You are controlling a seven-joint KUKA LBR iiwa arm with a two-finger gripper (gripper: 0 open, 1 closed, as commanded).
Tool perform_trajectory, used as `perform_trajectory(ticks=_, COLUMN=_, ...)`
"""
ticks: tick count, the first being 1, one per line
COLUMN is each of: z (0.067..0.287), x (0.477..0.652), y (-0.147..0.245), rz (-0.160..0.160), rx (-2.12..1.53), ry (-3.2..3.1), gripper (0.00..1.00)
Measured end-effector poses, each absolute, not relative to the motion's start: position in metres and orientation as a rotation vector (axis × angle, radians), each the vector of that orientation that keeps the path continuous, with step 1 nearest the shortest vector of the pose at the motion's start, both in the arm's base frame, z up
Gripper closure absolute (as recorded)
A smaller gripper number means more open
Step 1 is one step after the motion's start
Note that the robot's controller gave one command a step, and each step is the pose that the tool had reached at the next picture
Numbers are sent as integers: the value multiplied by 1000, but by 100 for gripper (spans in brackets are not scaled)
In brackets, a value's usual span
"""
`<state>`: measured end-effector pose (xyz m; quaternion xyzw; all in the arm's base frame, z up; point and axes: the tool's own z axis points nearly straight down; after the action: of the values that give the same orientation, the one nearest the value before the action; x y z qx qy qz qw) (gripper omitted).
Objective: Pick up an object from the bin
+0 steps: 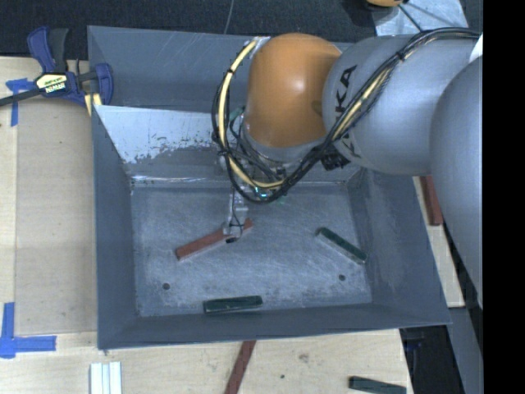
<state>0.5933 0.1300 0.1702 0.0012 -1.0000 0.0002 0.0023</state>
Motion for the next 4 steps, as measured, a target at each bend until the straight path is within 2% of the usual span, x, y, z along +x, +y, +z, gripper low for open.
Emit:
perform_trajectory(ticks=1, z=175, x=595, y=130, rz=-2, rx=0, ry=-3145, gripper=0)
perform_trajectory(ticks=2, z=138, x=586, y=139, rz=-2, rx=76, ry=-3152, gripper=0)
perform_trajectory(ticks=3, z=71, x=580, y=117, rz=-1, rx=399, ry=-3120, gripper=100)
perform_trajectory(ticks=4, z=71, x=580, y=117, rz=-1, rx=398, ry=-3120, gripper=100)
